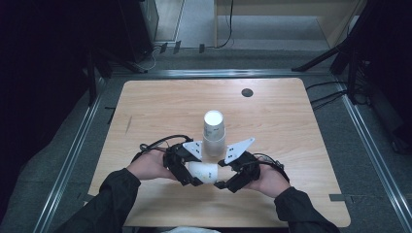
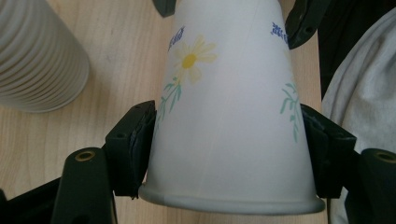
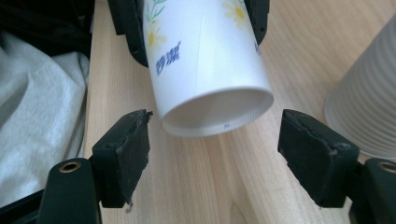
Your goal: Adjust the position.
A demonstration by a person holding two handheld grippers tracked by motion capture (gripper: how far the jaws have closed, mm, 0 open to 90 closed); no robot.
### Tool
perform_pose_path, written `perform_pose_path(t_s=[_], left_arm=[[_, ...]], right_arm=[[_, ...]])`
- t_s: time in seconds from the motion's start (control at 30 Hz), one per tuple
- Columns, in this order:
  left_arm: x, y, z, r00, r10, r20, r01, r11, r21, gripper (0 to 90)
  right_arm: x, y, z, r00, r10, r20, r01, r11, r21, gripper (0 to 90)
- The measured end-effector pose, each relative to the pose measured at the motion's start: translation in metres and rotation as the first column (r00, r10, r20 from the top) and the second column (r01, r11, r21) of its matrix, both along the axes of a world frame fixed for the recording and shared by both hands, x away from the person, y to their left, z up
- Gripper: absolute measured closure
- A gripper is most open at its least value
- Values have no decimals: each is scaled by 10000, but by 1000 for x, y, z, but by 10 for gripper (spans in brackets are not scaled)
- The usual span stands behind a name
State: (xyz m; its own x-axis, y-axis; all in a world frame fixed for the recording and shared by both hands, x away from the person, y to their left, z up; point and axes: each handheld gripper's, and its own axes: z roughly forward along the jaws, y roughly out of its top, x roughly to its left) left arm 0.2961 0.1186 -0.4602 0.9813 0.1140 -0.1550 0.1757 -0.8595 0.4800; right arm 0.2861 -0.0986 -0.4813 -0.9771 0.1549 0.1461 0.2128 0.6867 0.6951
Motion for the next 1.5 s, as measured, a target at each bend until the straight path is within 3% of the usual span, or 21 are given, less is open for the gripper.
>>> perform_pose_path(t_s=[0.27, 0.83, 0.97, 1.1, 1.23, 1.5], left_arm=[[-6, -11, -6, 9992, -394, 15, 392, 9974, 611, 291], [-7, -13, -10, 9988, -465, -152, 473, 9971, 592, 284], [-6, -11, -10, 9989, -464, 23, 463, 9984, 327, 253], [-4, -8, -7, 9999, -76, 143, 75, 9999, 69, 163], [-2, -1, -2, 9996, 194, 198, -187, 9992, -357, 127], [3, 19, 8, 9961, 877, 45, -861, 9854, -1468, 121]], right_arm=[[-1, 11, -10, 9983, 564, -158, -567, 9982, -215, 274], [-5, 20, -12, 9940, 1095, 5, -1094, 9932, -401, 354], [-5, 20, -11, 9943, 1058, 107, -1053, 9936, -396, 353], [-4, 17, -6, 9948, 997, 220, -991, 9946, -298, 352], [-1, 12, -2, 9956, 885, 311, -879, 9959, -225, 351], [4, 4, 9, 9970, 664, 394, -679, 9970, 366, 352]])
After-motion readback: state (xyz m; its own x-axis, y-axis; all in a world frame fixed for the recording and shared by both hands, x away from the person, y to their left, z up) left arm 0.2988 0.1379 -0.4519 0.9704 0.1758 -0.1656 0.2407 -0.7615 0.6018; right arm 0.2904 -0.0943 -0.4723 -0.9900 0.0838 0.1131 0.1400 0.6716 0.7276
